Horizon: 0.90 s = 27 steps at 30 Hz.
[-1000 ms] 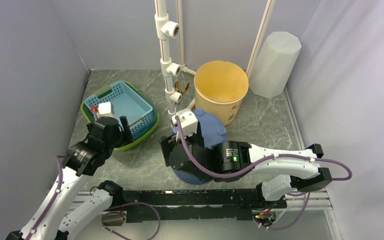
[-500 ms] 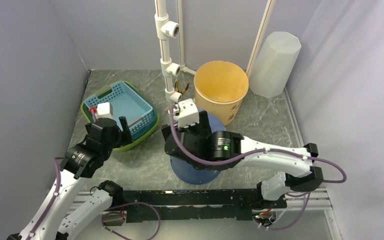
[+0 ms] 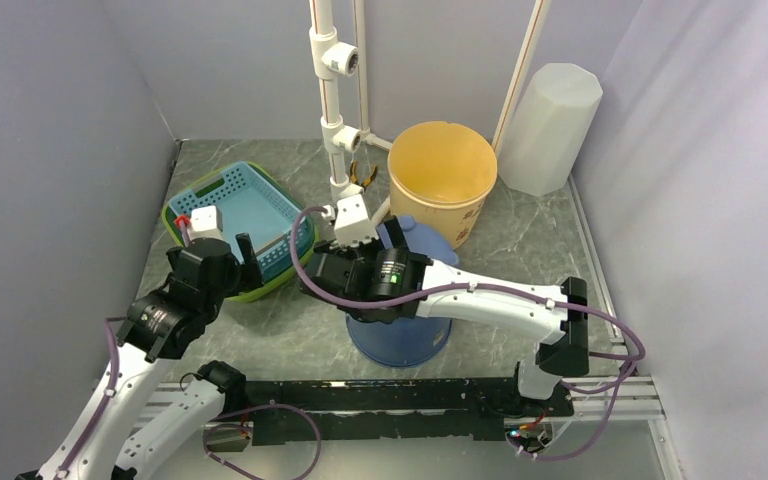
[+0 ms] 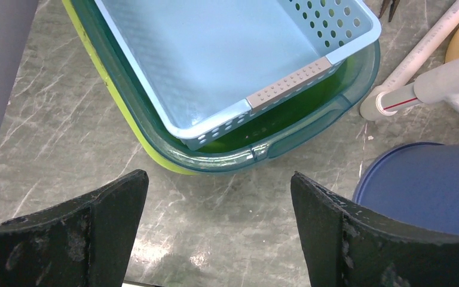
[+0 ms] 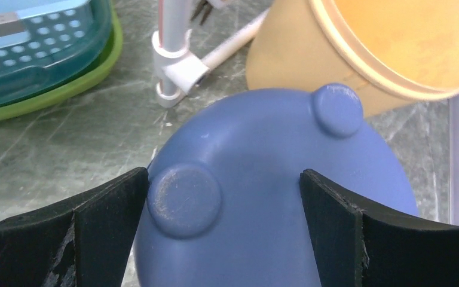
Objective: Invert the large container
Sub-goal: Move the container to the center of the board.
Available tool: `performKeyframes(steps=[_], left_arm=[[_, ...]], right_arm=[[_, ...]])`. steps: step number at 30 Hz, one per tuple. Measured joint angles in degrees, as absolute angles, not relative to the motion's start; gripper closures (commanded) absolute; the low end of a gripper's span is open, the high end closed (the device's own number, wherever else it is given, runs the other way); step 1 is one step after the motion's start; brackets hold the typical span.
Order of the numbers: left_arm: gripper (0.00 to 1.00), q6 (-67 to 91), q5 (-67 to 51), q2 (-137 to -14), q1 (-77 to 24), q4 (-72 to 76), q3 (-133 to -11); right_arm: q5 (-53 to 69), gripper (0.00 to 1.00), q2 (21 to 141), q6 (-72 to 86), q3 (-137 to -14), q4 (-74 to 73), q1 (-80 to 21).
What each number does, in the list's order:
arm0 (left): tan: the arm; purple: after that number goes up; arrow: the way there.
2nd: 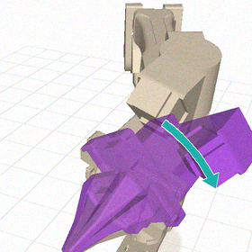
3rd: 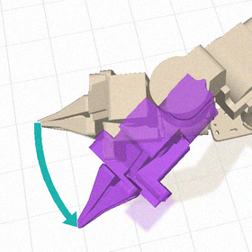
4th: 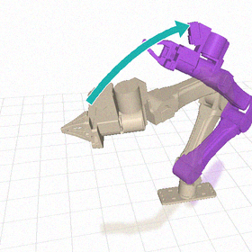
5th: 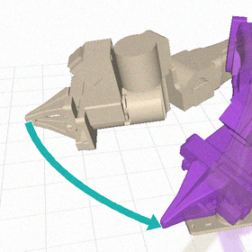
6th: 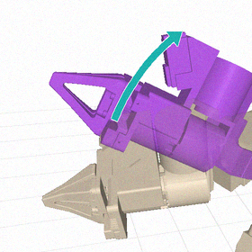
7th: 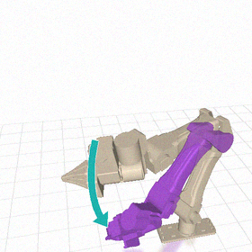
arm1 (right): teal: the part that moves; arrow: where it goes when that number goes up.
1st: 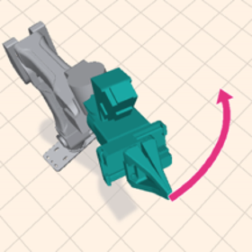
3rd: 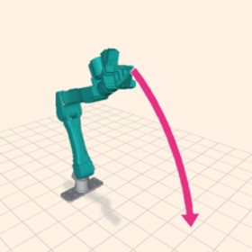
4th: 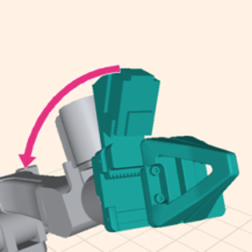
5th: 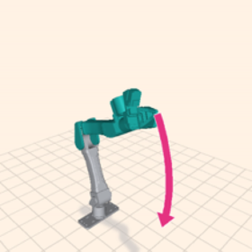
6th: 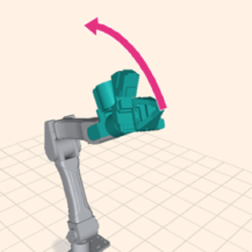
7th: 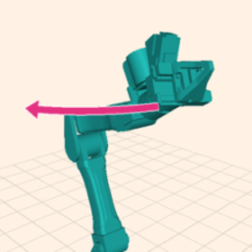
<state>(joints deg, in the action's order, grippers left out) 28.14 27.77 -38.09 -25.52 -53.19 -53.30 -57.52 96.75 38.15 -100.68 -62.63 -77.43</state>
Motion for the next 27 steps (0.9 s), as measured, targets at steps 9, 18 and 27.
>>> performKeyframes(steps=[9,18,27], left_arm=[[0.06,28.08,27.70,-39.11,-25.52,-53.15,-53.30],[0.06,28.10,27.70,-39.33,-25.52,-53.17,-53.30],[0.06,28.12,27.92,-38.00,-25.50,-53.19,-53.30]], right_arm=[[-67.24,0.00,88.82,55.42,-89.38,-75.20,-77.52],[-55.31,0.08,73.91,50.00,-85.95,-74.04,-69.56],[-28.62,0.12,57.01,37.36,-76.69,-46.09,-73.52]])
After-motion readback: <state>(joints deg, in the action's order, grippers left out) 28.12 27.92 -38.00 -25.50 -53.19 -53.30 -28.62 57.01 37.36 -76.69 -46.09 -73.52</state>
